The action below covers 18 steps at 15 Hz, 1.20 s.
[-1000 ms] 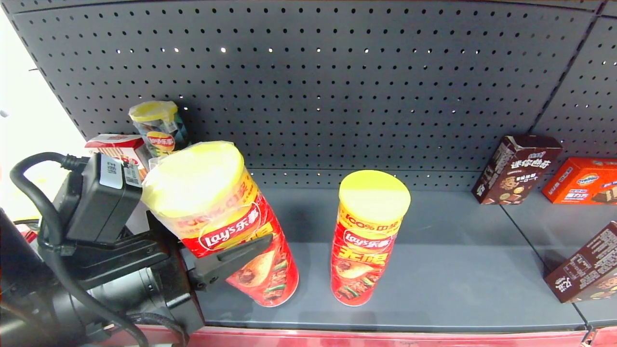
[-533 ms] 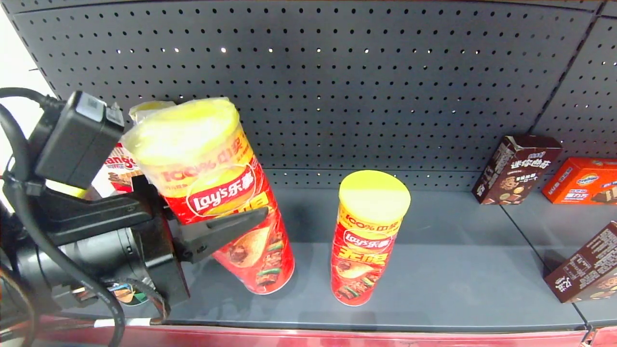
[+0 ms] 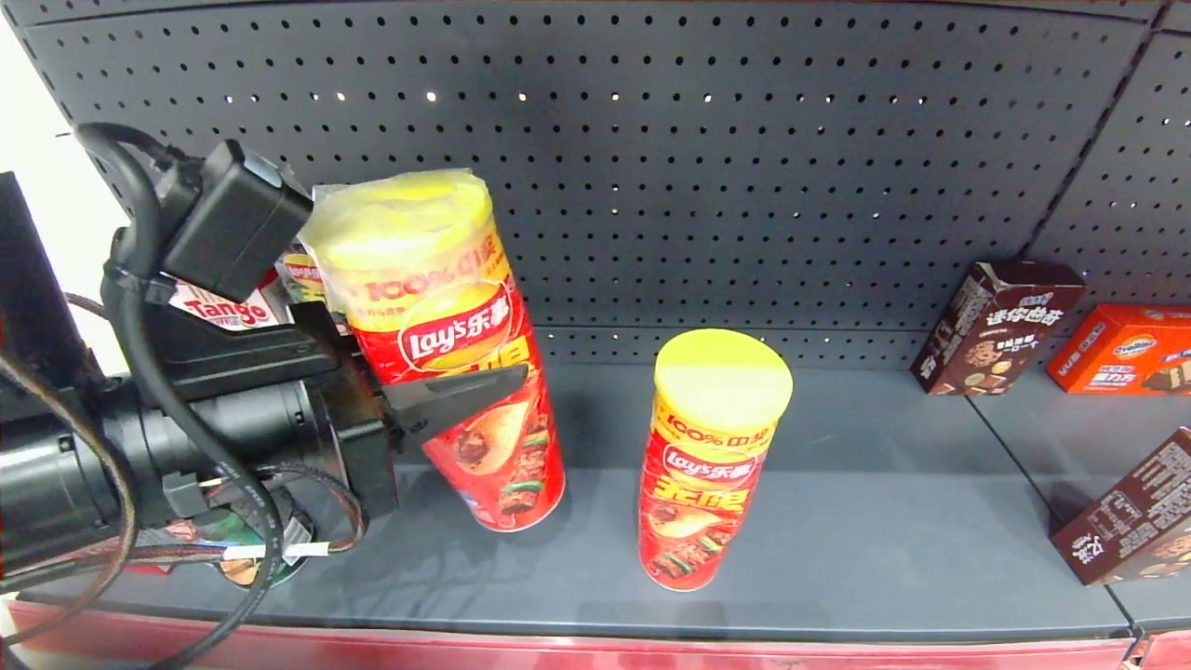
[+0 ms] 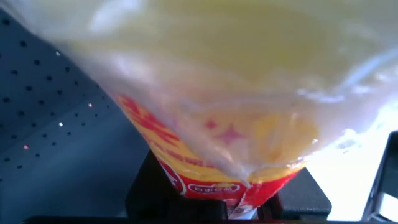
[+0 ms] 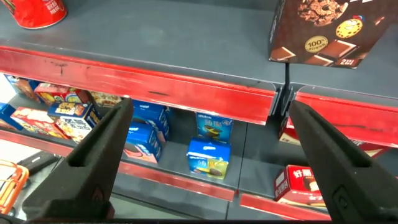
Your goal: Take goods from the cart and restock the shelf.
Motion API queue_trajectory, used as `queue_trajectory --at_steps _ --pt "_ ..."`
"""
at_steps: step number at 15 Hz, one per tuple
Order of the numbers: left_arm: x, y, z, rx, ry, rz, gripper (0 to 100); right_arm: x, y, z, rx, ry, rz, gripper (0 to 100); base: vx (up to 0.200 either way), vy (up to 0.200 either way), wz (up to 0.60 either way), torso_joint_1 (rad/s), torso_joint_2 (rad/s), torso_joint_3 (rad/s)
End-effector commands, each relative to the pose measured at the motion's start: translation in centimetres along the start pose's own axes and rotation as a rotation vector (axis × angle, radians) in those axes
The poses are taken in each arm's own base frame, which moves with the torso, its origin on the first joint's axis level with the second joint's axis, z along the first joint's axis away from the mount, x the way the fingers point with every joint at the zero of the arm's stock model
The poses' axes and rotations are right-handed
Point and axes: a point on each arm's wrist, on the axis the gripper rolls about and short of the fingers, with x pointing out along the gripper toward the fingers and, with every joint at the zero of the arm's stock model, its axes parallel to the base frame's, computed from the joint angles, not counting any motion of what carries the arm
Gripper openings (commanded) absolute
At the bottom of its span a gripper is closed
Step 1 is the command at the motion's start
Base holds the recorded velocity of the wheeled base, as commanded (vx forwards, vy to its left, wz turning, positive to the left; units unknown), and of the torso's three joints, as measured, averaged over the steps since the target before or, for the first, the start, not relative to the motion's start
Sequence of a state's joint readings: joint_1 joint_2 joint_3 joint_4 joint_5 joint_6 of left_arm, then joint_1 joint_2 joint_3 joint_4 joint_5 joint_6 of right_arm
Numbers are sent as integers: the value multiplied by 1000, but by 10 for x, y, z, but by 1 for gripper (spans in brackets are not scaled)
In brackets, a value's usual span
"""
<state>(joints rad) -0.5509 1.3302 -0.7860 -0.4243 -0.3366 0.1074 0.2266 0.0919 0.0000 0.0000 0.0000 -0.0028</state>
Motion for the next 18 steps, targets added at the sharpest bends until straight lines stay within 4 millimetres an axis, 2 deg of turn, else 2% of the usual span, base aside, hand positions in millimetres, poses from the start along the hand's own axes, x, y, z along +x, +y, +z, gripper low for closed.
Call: queue_trajectory --at_steps 1,3,6,7,9,10,13,18 --pt "9 5 7 26 19 -3 0 0 0 0 0 5 0 100 0 0 0 0 0 0" --pt "14 15 16 52 88 -16 0 0 0 0 0 5 0 100 0 0 0 0 0 0" --pt "26 20 22 45 90 -76 0 0 0 0 0 5 0 100 0 0 0 0 0 0" --pt "40 26 21 46 90 -81 0 0 0 0 0 5 0 100 0 0 0 0 0 0" --pt "54 35 19 51 86 -80 0 0 0 0 0 5 0 100 0 0 0 0 0 0" --pt "72 48 9 96 71 -102 0 0 0 0 0 5 0 100 0 0 0 0 0 0" --pt "100 62 -1 151 63 -114 0 0 0 0 0 5 0 100 0 0 0 0 0 0" --pt "140 79 5 163 24 -140 0 0 0 0 0 5 0 100 0 0 0 0 0 0"
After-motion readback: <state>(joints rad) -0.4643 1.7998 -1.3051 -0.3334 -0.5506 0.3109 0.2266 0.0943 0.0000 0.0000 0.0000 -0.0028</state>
